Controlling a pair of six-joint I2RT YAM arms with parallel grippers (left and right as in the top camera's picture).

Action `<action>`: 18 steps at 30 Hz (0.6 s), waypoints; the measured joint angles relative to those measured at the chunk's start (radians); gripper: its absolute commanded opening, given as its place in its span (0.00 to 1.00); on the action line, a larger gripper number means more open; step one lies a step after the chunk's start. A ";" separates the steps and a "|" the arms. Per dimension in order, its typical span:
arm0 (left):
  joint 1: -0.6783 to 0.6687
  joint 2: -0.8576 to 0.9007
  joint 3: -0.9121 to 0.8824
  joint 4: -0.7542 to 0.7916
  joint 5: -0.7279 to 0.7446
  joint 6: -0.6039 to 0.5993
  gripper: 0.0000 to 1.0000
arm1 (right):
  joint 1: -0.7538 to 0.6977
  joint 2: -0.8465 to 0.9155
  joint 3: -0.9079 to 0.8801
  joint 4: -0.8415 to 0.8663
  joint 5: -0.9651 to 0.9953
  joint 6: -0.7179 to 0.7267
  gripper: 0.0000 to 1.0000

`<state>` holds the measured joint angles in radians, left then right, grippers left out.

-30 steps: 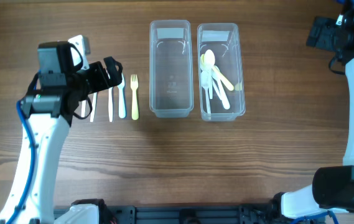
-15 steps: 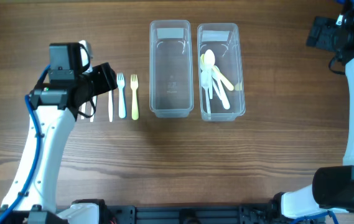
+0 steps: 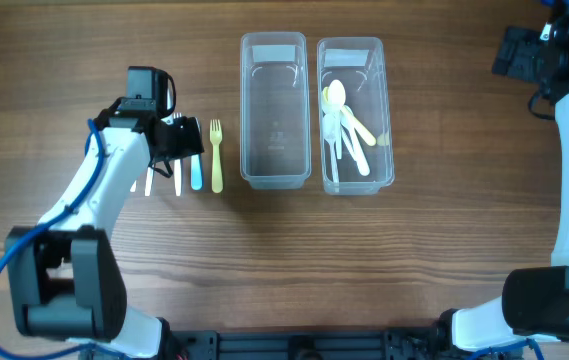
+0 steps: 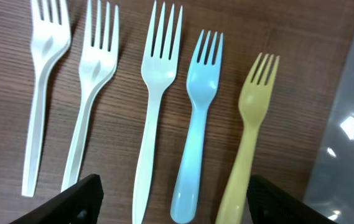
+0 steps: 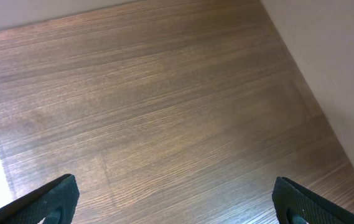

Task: Pack container
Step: 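Lower the left gripper onto a white fork and close on its handle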

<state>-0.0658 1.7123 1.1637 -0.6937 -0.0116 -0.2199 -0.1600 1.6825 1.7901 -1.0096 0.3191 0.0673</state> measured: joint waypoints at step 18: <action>0.000 0.035 0.000 0.045 -0.048 0.119 0.46 | 0.000 0.000 0.000 0.000 0.000 0.000 1.00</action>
<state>-0.0658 1.7470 1.1637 -0.6491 -0.0601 -0.1013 -0.1600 1.6825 1.7901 -1.0096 0.3191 0.0673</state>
